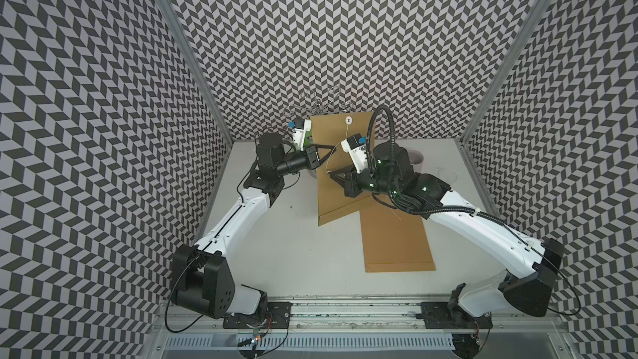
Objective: Close the mouth of the file bag
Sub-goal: Close the file bag.
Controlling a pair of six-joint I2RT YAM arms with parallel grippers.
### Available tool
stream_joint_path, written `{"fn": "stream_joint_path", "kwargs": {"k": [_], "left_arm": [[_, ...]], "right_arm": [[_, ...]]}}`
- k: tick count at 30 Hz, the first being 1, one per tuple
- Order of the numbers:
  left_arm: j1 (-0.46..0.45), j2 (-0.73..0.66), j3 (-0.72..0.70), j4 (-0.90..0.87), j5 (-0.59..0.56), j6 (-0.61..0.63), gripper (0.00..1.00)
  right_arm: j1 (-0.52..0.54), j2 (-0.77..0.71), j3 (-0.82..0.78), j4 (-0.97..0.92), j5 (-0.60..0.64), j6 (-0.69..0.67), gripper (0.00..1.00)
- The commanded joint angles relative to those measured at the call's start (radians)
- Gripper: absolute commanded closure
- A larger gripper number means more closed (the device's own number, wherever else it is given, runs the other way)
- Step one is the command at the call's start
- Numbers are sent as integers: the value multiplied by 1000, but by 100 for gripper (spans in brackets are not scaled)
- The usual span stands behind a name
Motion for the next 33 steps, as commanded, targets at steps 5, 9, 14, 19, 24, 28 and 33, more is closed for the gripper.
{"fn": "stream_joint_path", "kwargs": {"k": [5, 9, 14, 19, 24, 28, 33], "left_arm": [[3, -37, 52, -20, 24, 19, 100], [4, -39, 60, -19, 35, 15, 100], [6, -47, 64, -10, 41, 10, 100], [12, -47, 73, -11, 42, 10, 100], [15, -44, 81, -13, 44, 11, 100], [18, -47, 91, -16, 48, 10, 100], [21, -49, 107, -18, 55, 7, 100]], "right_arm": [[-43, -39, -74, 98, -56, 49, 100], [-63, -42, -85, 83, -67, 46, 100], [-100, -59, -126, 90, -88, 60, 100], [-110, -62, -146, 90, -84, 65, 100], [-125, -67, -152, 89, -81, 66, 100], [-132, -68, -158, 79, -73, 66, 100], [-156, -79, -185, 85, -62, 70, 100]]}}
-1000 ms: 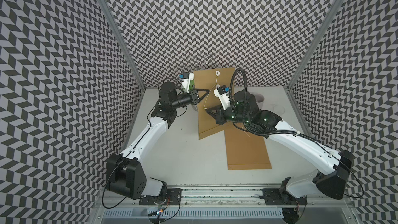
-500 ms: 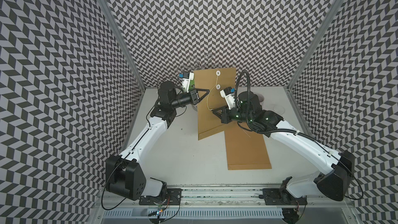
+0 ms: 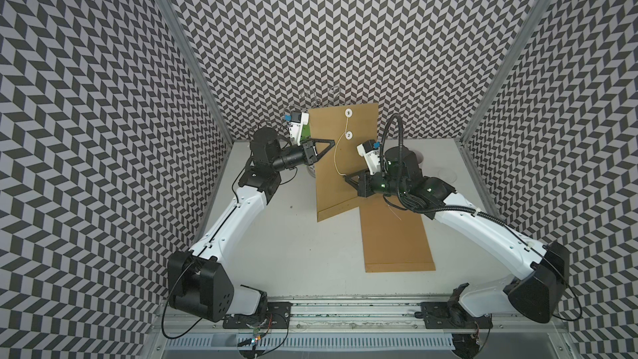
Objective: Close the mouth of the file bag
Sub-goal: Close the file bag.
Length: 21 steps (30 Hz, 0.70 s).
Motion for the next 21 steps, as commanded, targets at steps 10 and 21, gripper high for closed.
{"fn": "stream_joint_path", "kwargs": {"k": [10, 21], "left_arm": [[6, -41, 86, 33, 71, -42, 100], [5, -69, 97, 31, 115, -67, 100]], "right_arm": [[-95, -51, -51, 56, 12, 5, 100], [-157, -43, -25, 46, 11, -14, 100]]}}
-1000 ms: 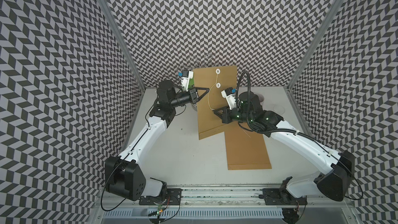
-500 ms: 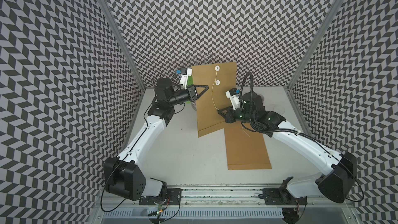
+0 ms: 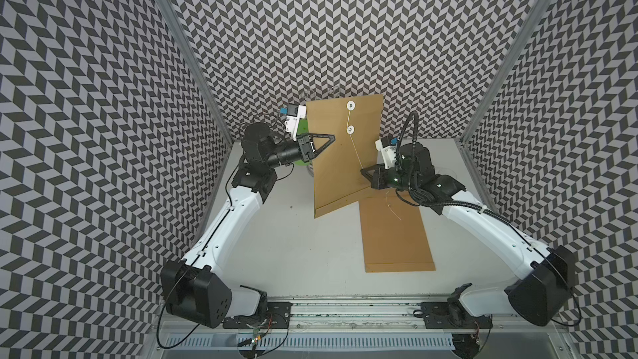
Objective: Close the mouth of the file bag
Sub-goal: Close the file bag.
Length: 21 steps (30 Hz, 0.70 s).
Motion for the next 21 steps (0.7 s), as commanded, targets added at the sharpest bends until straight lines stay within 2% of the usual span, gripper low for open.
{"fn": "stream_joint_path", "kwargs": {"k": [1, 6, 11, 15, 21], "left_arm": [[2, -31, 37, 27, 37, -10, 100], [0, -29, 34, 26, 31, -8, 100], [-2, -17, 28, 18, -12, 12, 100], [7, -3, 24, -4, -62, 30, 100], [10, 26, 9, 53, -87, -10, 100]], "right_arm": [[-25, -26, 25, 44, 7, -15, 100], [-34, -24, 55, 41, -35, -7, 100], [81, -7, 104, 43, -18, 12, 100], [104, -29, 115, 45, -28, 27, 100], [214, -4, 143, 67, -41, 67, 100]]}}
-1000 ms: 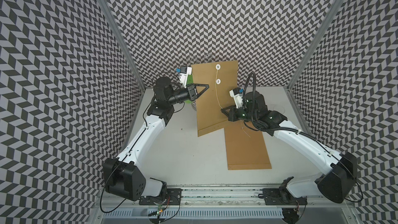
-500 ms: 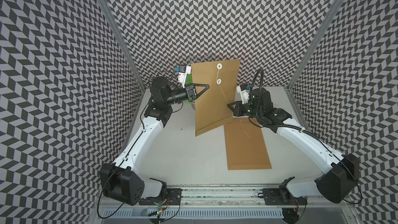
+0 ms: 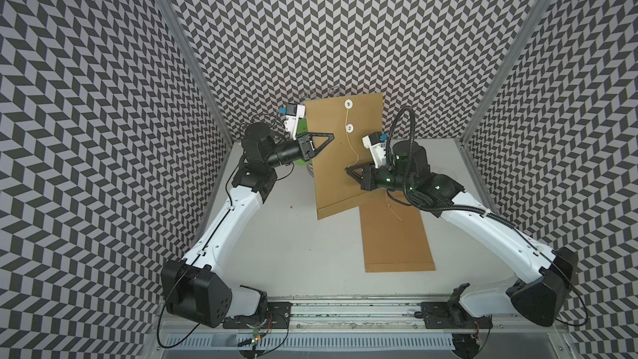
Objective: Close the mouth of the file bag
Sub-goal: Close the file bag.
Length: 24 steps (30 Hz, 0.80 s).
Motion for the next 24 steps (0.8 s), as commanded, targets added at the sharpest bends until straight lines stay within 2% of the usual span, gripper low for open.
{"fn": "stream_joint_path", "kwargs": {"k": [1, 10, 15, 24], "left_arm": [[5, 13, 8, 58, -27, -17, 100], [11, 9, 25, 54, -17, -15, 100], [13, 4, 42, 59, 5, -25, 100], [13, -22, 62, 26, 45, -13, 100]], "right_arm": [[65, 2, 29, 76, -20, 41, 100], [89, 31, -43, 134, -64, 74, 100], [82, 33, -80, 129, -44, 66, 100], [-33, 18, -107, 109, -45, 35, 100]]}}
